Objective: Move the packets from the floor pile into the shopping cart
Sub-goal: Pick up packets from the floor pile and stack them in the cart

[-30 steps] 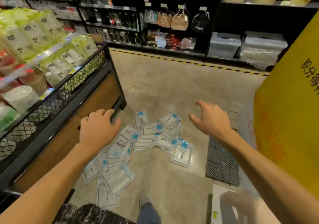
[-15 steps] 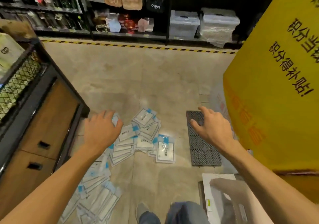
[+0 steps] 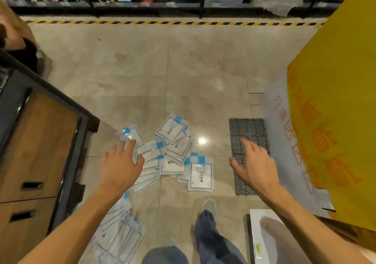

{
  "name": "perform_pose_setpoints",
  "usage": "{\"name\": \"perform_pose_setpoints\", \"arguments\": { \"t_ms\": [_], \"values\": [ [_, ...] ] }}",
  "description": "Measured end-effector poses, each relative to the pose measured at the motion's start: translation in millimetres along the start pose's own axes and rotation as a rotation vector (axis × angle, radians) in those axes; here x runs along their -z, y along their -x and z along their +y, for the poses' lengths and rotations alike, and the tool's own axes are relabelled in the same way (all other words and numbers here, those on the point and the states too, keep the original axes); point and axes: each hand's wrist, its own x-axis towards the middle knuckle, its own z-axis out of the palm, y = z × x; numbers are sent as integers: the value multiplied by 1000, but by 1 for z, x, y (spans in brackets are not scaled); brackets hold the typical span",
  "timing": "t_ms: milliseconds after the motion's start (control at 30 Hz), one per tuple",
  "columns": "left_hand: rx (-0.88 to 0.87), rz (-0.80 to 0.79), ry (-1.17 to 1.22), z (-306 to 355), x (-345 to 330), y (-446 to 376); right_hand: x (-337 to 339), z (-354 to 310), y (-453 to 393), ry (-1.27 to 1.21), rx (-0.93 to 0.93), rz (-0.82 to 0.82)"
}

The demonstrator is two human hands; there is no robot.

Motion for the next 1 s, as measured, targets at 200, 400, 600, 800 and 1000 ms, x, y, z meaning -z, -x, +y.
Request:
{"name": "perform_pose_setpoints", "arguments": {
  "t_ms": [200, 400, 600, 800, 1000],
  "values": [
    [-28, -80, -30, 9, -96, -104, -108, 22, -77, -31, -82, -55],
    [-141, -153, -101, 8, -248, -232, -278, 42, -152, -40, -145, -80],
    [-193, -202, -111, 1, -405, -335, -464, 56, -204, -105, -222, -100],
    [-175, -213, -66, -16, -534, -418, -612, 90, -233, -143, -394, -196],
    [-39, -223, 147, -17, -611, -502, -707, 117, -240, -242, -606, -188]
  ]
}}
